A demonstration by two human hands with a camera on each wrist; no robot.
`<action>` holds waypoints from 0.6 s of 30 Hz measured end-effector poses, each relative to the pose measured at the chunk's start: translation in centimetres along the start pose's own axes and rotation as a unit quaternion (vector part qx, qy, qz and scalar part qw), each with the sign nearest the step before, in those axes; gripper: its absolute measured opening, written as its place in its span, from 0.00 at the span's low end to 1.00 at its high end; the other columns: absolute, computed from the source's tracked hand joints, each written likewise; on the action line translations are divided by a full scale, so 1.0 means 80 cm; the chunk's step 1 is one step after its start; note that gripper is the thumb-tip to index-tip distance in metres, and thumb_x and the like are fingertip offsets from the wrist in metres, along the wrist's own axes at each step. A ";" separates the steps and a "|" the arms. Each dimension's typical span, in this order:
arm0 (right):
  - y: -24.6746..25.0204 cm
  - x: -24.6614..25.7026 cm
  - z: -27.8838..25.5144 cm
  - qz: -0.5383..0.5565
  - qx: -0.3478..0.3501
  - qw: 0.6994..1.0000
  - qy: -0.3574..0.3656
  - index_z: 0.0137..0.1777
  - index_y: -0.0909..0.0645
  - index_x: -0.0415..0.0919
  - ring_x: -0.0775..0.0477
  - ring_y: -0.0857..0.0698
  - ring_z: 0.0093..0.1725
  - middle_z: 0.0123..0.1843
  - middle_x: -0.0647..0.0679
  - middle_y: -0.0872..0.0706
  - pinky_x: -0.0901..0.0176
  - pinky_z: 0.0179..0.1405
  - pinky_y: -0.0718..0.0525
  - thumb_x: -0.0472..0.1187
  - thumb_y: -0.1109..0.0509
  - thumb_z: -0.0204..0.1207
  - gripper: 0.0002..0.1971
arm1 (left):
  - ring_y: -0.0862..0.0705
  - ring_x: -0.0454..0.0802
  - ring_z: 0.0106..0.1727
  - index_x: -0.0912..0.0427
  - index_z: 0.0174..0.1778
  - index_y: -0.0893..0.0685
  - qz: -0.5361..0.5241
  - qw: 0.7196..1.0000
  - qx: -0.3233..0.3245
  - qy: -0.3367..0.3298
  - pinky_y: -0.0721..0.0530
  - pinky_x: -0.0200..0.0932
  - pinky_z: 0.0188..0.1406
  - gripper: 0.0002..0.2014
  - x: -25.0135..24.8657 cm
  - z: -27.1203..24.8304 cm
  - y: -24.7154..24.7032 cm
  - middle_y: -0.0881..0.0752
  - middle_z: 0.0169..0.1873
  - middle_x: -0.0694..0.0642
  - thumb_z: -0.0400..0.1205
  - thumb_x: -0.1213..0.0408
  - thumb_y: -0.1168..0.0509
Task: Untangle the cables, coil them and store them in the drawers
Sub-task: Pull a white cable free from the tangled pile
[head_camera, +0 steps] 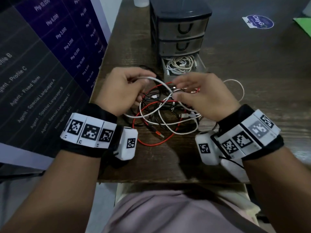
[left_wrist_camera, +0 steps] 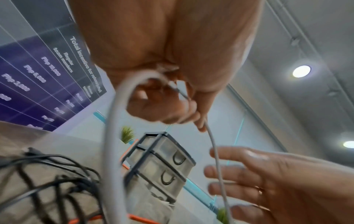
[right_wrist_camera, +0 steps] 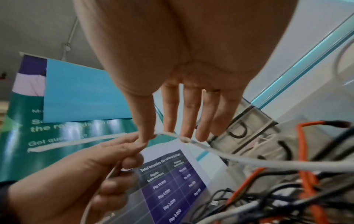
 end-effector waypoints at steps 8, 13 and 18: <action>0.009 0.051 -0.002 0.096 -0.048 0.986 0.124 0.49 0.13 0.46 0.56 0.20 0.32 0.35 0.47 0.14 0.58 0.35 0.22 0.45 0.31 0.83 0.06 | 0.14 0.35 0.44 0.59 0.54 0.11 -0.051 0.988 -0.052 -0.134 0.18 0.31 0.45 0.08 -0.039 0.002 0.000 0.10 0.43 0.46 0.80 0.68 0.28; 0.061 0.043 0.006 0.133 -0.158 0.969 0.131 0.43 0.16 0.50 0.66 0.24 0.27 0.25 0.68 0.20 0.71 0.32 0.27 0.43 0.31 0.83 0.07 | 0.29 0.35 0.23 0.62 0.43 0.09 -0.019 0.995 -0.069 -0.073 0.31 0.28 0.24 0.08 -0.014 0.004 0.007 0.23 0.19 0.39 0.81 0.60 0.28; 0.102 0.037 0.003 0.166 -0.250 0.944 0.137 0.42 0.16 0.53 0.62 0.28 0.26 0.23 0.66 0.21 0.66 0.29 0.29 0.47 0.32 0.82 0.07 | 0.24 0.42 0.27 0.60 0.36 0.11 -0.010 0.998 -0.051 -0.038 0.25 0.37 0.29 0.11 0.007 0.012 0.005 0.21 0.21 0.45 0.81 0.57 0.28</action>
Point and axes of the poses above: each hand's wrist, its own z-axis towards the middle knuckle, its own y-axis out of the back of the hand, x = y × z, the point moved 5 cm from there along z, towards the middle knuckle
